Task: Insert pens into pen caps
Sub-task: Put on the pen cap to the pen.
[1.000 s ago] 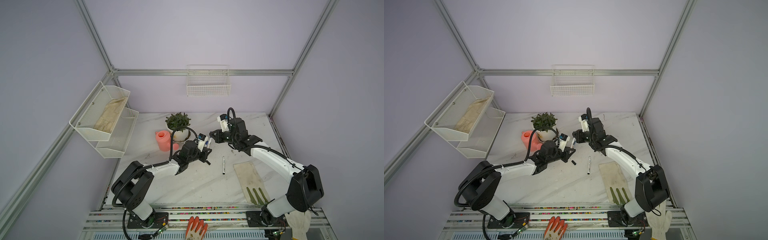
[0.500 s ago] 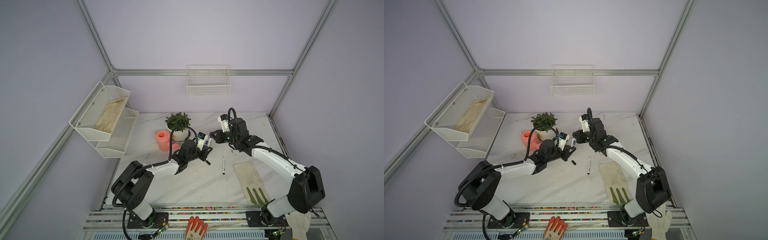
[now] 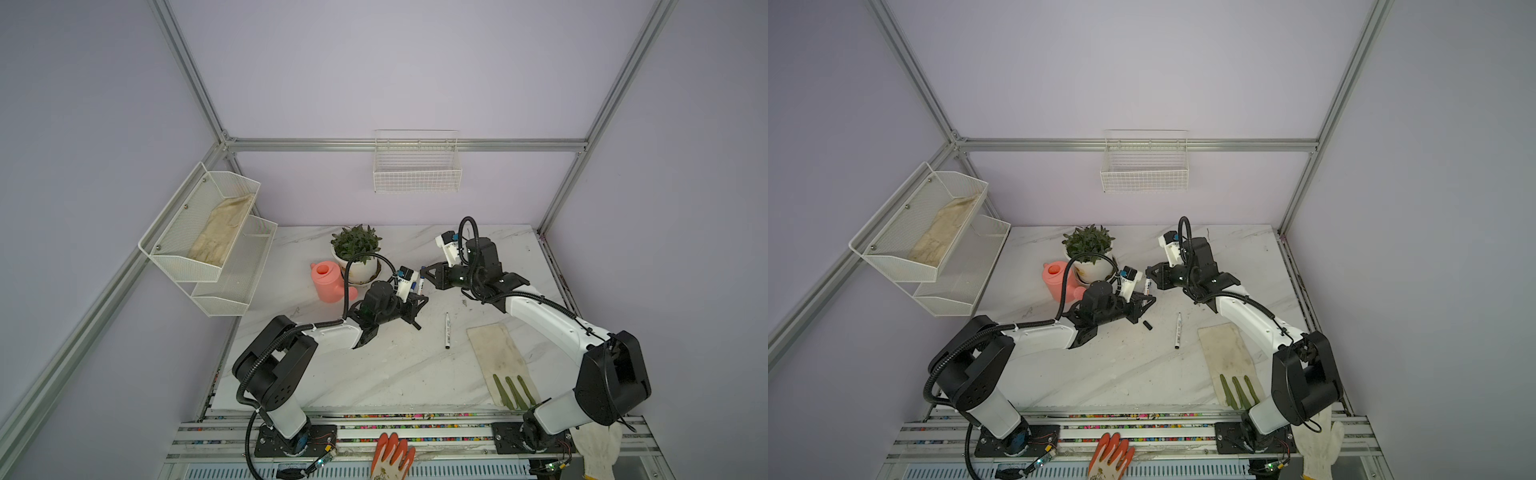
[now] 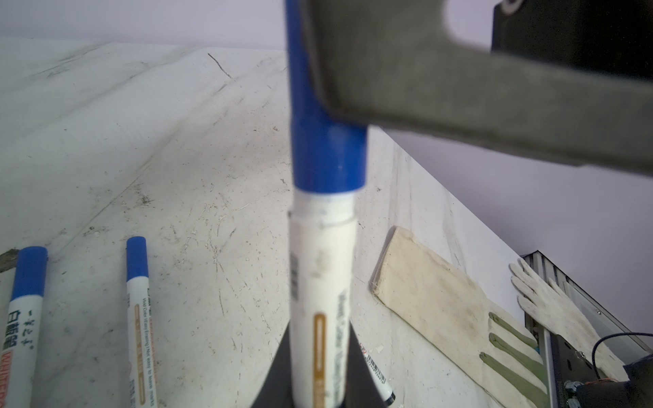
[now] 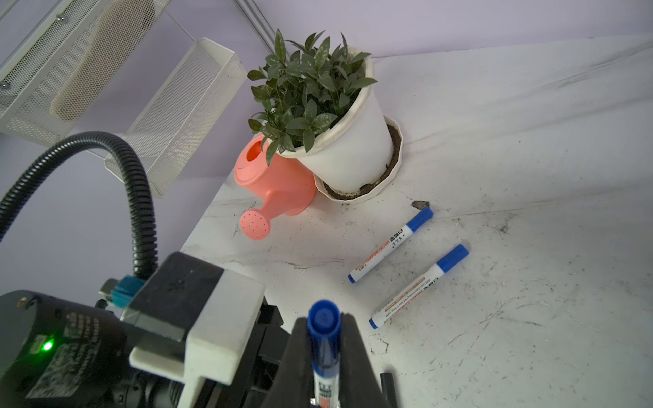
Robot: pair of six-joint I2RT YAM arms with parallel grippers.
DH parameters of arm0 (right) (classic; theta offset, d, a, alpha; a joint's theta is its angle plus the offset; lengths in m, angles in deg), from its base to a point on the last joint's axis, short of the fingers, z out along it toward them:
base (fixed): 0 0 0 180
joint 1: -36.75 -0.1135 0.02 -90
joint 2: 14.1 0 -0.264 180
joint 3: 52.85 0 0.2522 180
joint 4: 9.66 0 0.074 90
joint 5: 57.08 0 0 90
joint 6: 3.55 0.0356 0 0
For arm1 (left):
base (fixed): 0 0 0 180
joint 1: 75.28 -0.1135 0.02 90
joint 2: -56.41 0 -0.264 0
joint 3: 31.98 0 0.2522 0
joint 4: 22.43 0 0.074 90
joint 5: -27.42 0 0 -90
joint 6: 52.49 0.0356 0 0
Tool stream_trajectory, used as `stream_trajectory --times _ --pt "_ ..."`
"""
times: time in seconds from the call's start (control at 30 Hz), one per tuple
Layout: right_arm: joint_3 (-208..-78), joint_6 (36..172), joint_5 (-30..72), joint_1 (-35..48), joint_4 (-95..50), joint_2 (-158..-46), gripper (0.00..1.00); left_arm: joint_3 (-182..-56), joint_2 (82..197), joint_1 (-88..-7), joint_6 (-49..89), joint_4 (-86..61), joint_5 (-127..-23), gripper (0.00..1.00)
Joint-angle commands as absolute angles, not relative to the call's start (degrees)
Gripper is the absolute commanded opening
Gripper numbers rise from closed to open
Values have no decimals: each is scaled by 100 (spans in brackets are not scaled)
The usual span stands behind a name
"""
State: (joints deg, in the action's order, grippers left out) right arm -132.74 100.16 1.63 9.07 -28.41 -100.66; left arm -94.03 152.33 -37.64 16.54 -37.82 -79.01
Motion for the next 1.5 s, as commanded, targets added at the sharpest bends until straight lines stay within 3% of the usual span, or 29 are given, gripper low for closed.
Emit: stream_trajectory --times 0.0,0.37,0.57,1.0,1.17,1.47 --pt "-13024 9730 -1030 616 -4400 -10133 0 -9858 15159 -4000 1430 -4938 -6900 0" --pt "-13283 9255 -1218 616 -4905 -10308 0 -9804 15021 -3952 2416 -4697 -6143 0" --pt "-13371 9260 -628 623 -4838 -10227 2 -9703 14992 -3795 3035 -4812 -6124 0" --pt "-14008 9708 43 625 -4022 -10093 9 -9025 15192 -3287 3174 -5275 -7321 0" --pt "-14158 9734 134 625 -4002 -10136 10 -8883 15338 -3211 3086 -5388 -7391 0" --pt "-14226 9899 282 641 -3829 -10099 21 -8846 15414 -3205 3031 -5508 -7477 0"
